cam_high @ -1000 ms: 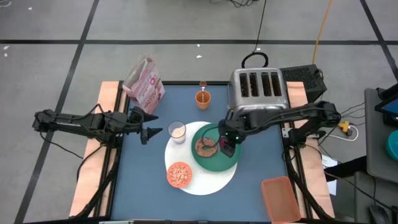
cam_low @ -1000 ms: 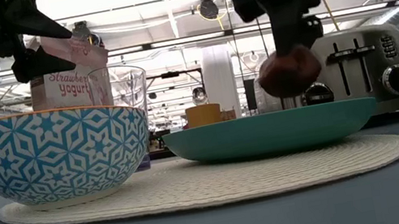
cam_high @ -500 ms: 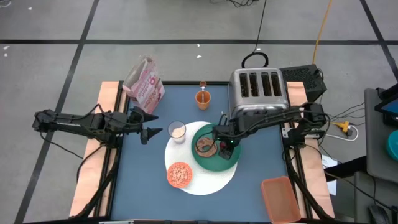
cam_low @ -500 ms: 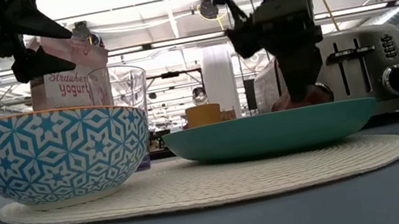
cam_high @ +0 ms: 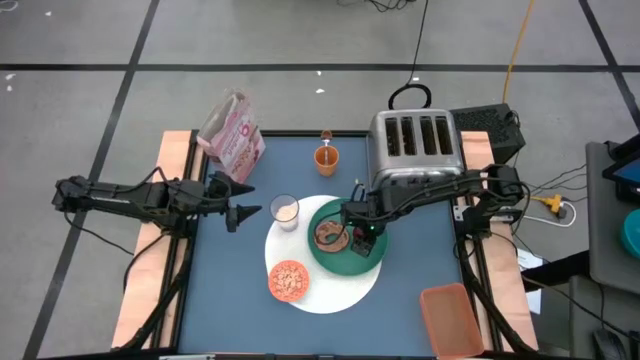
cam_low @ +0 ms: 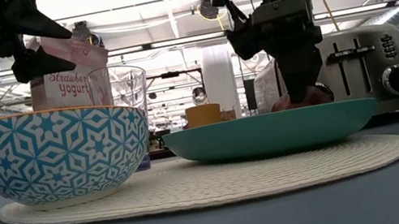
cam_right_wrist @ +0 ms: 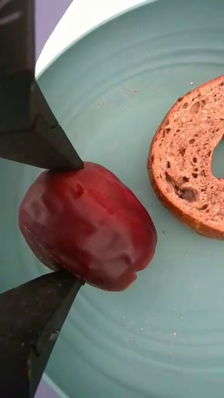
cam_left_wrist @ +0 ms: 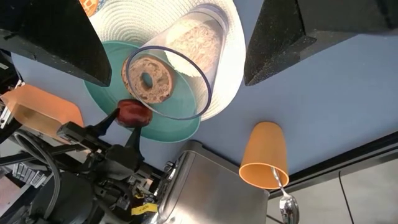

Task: Arrange a breakfast setting
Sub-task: Put the apple on the green plate, then put the green patterned spoon beside the table mat

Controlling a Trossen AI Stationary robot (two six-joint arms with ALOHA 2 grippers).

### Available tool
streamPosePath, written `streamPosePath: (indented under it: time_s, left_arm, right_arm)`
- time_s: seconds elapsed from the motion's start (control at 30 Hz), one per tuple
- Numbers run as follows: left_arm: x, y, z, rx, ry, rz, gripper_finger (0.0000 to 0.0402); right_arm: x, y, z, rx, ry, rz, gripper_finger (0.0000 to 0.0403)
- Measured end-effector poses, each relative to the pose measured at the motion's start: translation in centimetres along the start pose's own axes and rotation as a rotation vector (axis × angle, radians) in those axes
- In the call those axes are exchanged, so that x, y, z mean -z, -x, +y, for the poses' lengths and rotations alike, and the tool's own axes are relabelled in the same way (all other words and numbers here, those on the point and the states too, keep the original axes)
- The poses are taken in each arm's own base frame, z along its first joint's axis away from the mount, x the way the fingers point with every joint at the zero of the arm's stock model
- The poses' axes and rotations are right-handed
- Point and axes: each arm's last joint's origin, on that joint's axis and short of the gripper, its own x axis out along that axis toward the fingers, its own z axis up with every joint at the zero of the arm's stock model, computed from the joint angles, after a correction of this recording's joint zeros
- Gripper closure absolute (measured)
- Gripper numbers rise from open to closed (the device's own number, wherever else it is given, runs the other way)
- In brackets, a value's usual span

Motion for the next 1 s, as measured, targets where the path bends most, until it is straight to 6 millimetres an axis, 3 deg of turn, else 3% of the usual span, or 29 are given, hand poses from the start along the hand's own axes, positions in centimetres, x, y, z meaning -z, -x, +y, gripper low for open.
streamPosePath:
  time_s: [1.0]
  left_arm:
    - [0.00,0.00,0.00,0.000,0.000,0.000,0.0032]
  right_arm:
    - [0.04,-0.01,-0.01,-0.001,-0.005,0.000,0.0046]
